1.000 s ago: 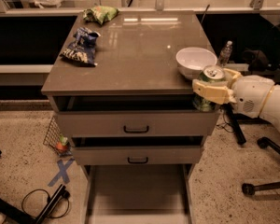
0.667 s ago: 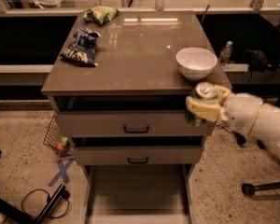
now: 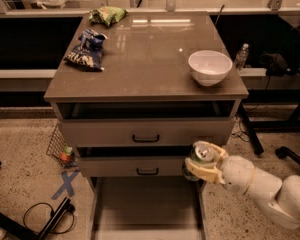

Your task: Place green can into bottom drawer

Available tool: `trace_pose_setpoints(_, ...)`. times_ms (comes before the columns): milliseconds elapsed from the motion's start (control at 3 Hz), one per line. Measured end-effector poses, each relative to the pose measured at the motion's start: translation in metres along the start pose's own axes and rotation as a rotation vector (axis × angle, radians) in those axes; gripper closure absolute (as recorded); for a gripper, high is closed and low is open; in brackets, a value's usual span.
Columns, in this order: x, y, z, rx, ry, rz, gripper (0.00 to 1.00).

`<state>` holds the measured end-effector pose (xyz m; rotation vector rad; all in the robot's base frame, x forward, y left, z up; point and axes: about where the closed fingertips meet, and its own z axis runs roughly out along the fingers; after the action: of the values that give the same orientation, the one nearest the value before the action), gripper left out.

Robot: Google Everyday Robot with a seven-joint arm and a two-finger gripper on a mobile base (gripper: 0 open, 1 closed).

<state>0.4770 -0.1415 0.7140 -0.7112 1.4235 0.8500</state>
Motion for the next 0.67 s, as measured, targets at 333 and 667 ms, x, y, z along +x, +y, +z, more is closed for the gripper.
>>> trace_pose_setpoints(333,0.0614,0.0134,0.0050,-0.063,0.015,0.037,1.00)
trace_pose_setpoints(667,0.0614,0.0134,0.0050,-0.063,0.015,0.037,1.00)
